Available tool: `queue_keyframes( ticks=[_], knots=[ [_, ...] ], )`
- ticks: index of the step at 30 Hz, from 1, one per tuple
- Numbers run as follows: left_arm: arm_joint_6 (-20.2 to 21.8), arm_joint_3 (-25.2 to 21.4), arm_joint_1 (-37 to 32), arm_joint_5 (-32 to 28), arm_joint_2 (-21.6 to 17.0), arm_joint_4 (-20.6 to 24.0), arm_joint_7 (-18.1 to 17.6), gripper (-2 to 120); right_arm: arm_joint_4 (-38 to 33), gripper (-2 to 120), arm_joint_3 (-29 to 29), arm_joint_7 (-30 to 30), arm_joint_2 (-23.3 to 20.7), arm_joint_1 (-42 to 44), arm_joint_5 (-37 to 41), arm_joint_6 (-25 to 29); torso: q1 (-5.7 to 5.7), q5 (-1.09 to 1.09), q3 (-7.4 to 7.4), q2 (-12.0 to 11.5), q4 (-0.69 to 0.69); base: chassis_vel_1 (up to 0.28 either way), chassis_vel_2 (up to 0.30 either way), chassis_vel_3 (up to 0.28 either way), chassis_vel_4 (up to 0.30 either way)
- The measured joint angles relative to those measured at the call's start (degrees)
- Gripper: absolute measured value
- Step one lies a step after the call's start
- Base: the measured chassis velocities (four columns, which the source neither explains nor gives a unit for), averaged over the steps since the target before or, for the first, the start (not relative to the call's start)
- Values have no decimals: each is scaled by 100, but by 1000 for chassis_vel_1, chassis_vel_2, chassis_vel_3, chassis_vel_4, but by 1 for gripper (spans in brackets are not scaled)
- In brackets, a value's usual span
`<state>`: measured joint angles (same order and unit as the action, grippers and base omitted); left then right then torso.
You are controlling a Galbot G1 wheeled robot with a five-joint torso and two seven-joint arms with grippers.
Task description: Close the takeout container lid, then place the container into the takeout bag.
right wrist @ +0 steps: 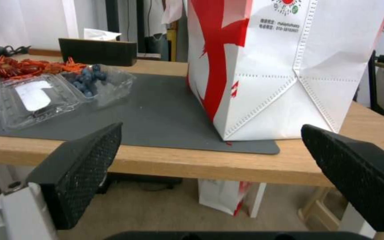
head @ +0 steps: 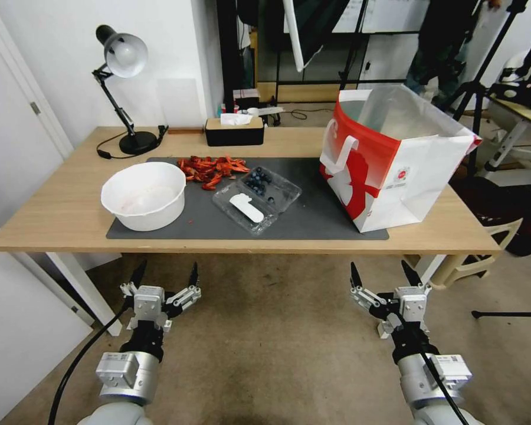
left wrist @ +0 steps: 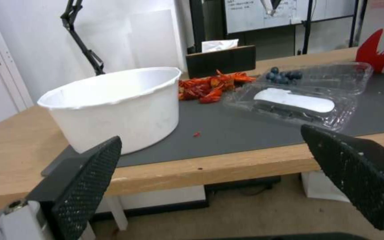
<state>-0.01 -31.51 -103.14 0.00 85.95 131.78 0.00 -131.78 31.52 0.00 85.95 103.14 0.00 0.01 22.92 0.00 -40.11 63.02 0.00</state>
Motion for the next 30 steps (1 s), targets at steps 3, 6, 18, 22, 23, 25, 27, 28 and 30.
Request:
queue_keyframes(
  ticks=[3, 6, 18, 22, 23, 25, 27, 28, 30],
  knots=[
    [0, 0, 0, 0, 0, 0, 0, 100, 0, 100, 0, 0, 0, 0, 0, 0, 0, 0, 0, 0, 0, 0, 0, 0, 0],
    [0, 0, 0, 0, 0, 0, 0, 100, 0, 100, 0, 0, 0, 0, 0, 0, 0, 0, 0, 0, 0, 0, 0, 0, 0],
    [1, 36, -10, -24, 19, 6, -55, 100, 13, 100, -45, -21, -64, -17, 26, -57, 0, -2, 0, 0, -1, 0, 0, 0, 0],
    [91, 388, -145, -248, 239, 227, -584, 100, 164, 100, -489, -335, -598, -183, 281, -602, 0, 5, 0, 0, 4, 0, 0, 0, 0],
    [172, 678, -249, -424, 419, 403, -1000, 100, 184, 100, -509, -379, -718, -233, 370, -645, 0, -2, 0, 0, 1, 0, 0, 0, 0],
    [203, 836, -307, -519, 515, 491, -1202, 100, 191, 100, -506, -390, -760, -260, 401, -653, 0, 4, 0, 0, 0, 0, 0, 0, 0],
    [192, 926, -331, -570, 571, 500, -1257, 100, 193, 100, -499, -394, -780, -277, 415, -655, 0, 5, 0, 0, 1, 0, 0, 0, 0],
    [154, 1000, -344, -623, 617, 471, -1265, 100, 195, 100, -465, -394, -817, -321, 440, -655, 0, -2, 0, 0, 0, 0, 0, 0, 0],
    [70, 1014, -327, -641, 618, 393, -1223, 100, 195, 100, -412, -395, -856, -381, 477, -659, 0, -1, 0, 0, 0, 0, 0, 0, 0]
  ],
)
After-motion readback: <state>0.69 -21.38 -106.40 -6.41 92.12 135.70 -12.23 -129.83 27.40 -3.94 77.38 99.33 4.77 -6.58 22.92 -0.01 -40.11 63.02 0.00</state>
